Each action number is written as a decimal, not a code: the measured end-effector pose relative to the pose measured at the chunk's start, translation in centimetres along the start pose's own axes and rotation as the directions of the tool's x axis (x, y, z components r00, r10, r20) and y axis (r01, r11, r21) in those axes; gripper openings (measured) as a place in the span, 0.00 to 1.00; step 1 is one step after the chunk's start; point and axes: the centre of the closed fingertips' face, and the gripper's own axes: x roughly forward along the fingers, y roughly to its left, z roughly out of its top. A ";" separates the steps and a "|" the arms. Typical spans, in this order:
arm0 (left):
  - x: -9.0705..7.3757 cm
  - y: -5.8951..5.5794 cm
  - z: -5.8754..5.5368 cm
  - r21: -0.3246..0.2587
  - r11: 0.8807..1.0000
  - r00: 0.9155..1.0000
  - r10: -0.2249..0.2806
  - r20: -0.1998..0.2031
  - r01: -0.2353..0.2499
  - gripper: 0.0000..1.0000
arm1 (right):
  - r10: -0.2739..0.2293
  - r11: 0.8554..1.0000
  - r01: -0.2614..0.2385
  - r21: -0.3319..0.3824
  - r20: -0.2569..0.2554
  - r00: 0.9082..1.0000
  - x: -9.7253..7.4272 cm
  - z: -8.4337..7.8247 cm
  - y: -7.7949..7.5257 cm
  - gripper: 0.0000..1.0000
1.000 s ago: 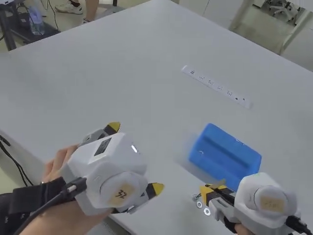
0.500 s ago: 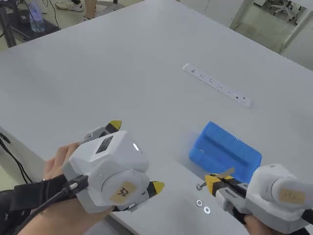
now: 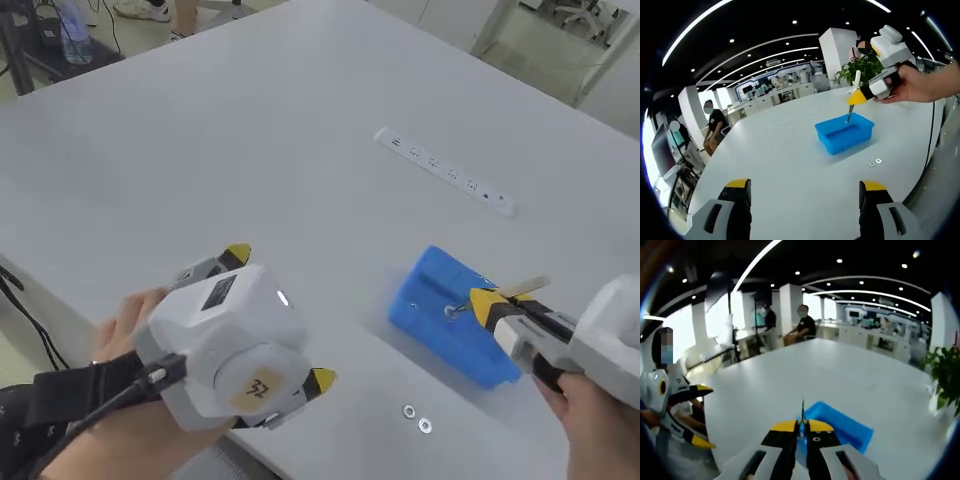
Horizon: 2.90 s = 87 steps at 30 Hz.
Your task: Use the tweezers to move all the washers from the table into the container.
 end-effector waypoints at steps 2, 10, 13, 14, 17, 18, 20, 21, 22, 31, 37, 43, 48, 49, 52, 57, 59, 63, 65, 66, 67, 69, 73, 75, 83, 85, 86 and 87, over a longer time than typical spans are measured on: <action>0.0 -0.1 0.0 0.005 1.000 1.000 -0.004 -0.001 0.004 0.91 | -0.014 1.000 0.014 0.002 0.004 1.000 0.5 -0.1 -0.8 0.03; 0.1 -0.1 -0.1 0.007 1.000 1.000 -0.004 -0.007 0.004 0.91 | -0.067 0.998 0.068 0.013 -0.039 0.997 2.3 -1.8 -3.1 0.03; 0.1 -0.2 -0.2 0.010 1.000 1.000 -0.008 -0.012 0.008 0.91 | -0.063 0.998 0.065 0.016 -0.078 0.995 3.2 -3.3 -3.2 0.03; 0.1 -0.2 -0.2 0.014 1.000 1.000 -0.007 -0.011 0.007 0.91 | -0.063 0.998 0.065 0.014 -0.087 0.994 3.4 -3.6 -3.2 0.03; 0.0 0.0 -0.1 0.009 1.000 1.000 0.001 -0.005 -0.001 0.91 | -0.068 0.998 0.069 0.003 -0.114 0.991 4.0 -4.4 -3.2 0.03; 0.0 0.2 -0.1 -0.001 1.000 1.000 0.005 -0.006 -0.005 0.91 | -0.072 0.997 0.073 0.000 -0.117 0.990 4.2 -4.7 -3.4 0.03; 0.0 0.1 -0.1 -0.005 1.000 1.000 0.002 -0.006 -0.002 0.91 | -0.057 0.998 0.058 0.007 -0.137 0.989 4.7 -5.2 -3.3 0.03; 0.0 0.0 -0.1 0.001 1.000 1.000 -0.002 -0.005 0.002 0.91 | -0.049 0.999 0.051 0.008 -0.150 0.987 5.0 -5.6 -3.3 0.03; 0.0 -0.2 -0.1 0.014 1.000 1.000 -0.006 -0.008 0.006 0.91 | -0.051 0.999 0.051 -0.008 -0.172 0.984 5.4 -6.1 -3.3 0.03; 0.1 -0.4 -0.3 0.036 0.999 1.000 -0.010 -0.022 0.011 0.91 | -0.031 0.999 0.028 -0.017 -0.207 0.978 6.4 -7.2 -2.6 0.03; 0.2 -0.6 -0.4 0.042 0.999 0.999 -0.016 -0.029 0.017 0.90 | -0.032 0.999 0.028 -0.019 -0.204 0.978 6.5 -7.3 -2.9 0.03; 0.3 -0.8 -0.4 0.060 0.998 0.999 -0.020 -0.034 0.022 0.91 | -0.043 0.999 0.038 -0.026 -0.212 0.976 6.4 -7.7 -3.2 0.03; 0.3 -0.9 -0.4 0.066 0.998 0.999 -0.021 -0.032 0.023 0.91 | -0.046 0.999 0.044 -0.013 -0.207 0.977 6.6 -7.7 -3.3 0.04; 0.3 -0.8 -0.4 0.061 0.998 0.999 -0.020 -0.029 0.022 0.91 | -0.041 0.999 0.042 -0.004 -0.206 0.978 6.6 -7.7 -3.2 0.04; 0.2 -0.7 -0.3 0.052 0.998 1.000 -0.016 -0.024 0.017 0.91 | -0.043 0.999 0.044 0.005 -0.206 0.978 6.3 -7.6 -3.2 0.04; 0.2 -0.6 -0.3 0.047 0.999 1.000 -0.014 -0.021 0.015 0.91 | -0.049 0.999 0.049 -0.003 -0.161 0.986 5.1 -5.9 -3.2 0.04; 0.2 -0.6 -0.3 0.047 0.999 1.000 -0.014 -0.022 0.015 0.91 | -0.051 0.999 0.050 -0.010 -0.140 0.989 4.4 -5.3 -2.9 0.04; 0.2 -0.6 -0.3 0.047 0.999 1.000 -0.013 -0.021 0.014 0.91 | -0.056 0.998 0.055 -0.013 -0.090 0.994 2.5 -4.0 -1.9 0.04; 0.1 -0.6 -0.2 0.046 0.999 1.000 -0.013 -0.017 0.014 0.91 | -0.052 0.999 0.053 0.001 -0.063 0.997 1.7 -3.4 -1.5 0.04; 0.1 -0.6 -0.2 0.046 0.999 1.000 -0.013 -0.017 0.014 0.91 | -0.051 0.999 0.051 0.010 -0.049 0.997 1.1 -3.1 -1.3 0.04; 0.1 -0.6 -0.2 0.047 0.999 1.000 -0.013 -0.017 0.014 0.91 | -0.050 0.999 0.050 0.010 -0.041 0.998 0.8 -3.0 -1.2 0.04; 0.1 -0.6 -0.2 0.048 0.999 1.000 -0.013 -0.017 0.014 0.91 | -0.048 0.999 0.048 0.020 -0.032 0.998 -0.2 -3.0 -0.7 0.04; 0.1 -0.5 -0.3 0.048 0.999 1.000 -0.010 -0.020 0.011 0.90 | -0.025 1.000 0.026 0.014 -0.035 0.999 -1.0 -3.6 0.8 0.04; 0.1 -0.5 -0.3 0.054 0.998 1.000 -0.009 -0.025 0.011 0.90 | -0.018 1.000 0.018 0.017 -0.051 0.999 -1.2 -4.6 1.0 0.04; 0.3 -0.8 -0.7 0.075 0.997 0.999 -0.016 -0.047 0.020 0.90 | -0.002 0.999 0.005 0.035 -0.096 0.995 -1.6 -7.0 2.2 0.04; 0.3 -0.8 -0.7 0.070 0.997 0.999 -0.020 -0.047 0.023 0.90 | 0.011 0.999 -0.005 0.044 -0.124 0.992 -1.5 -8.1 2.8 0.04; 0.3 -0.8 -0.7 0.070 0.997 0.999 -0.020 -0.049 0.023 0.90 | 0.012 0.999 -0.007 0.041 -0.132 0.991 -1.5 -8.5 3.0 0.04; 0.3 -0.8 -0.8 0.072 0.997 0.998 -0.019 -0.051 0.023 0.90 | 0.013 0.999 -0.008 0.035 -0.139 0.990 -1.5 -8.8 3.1 0.04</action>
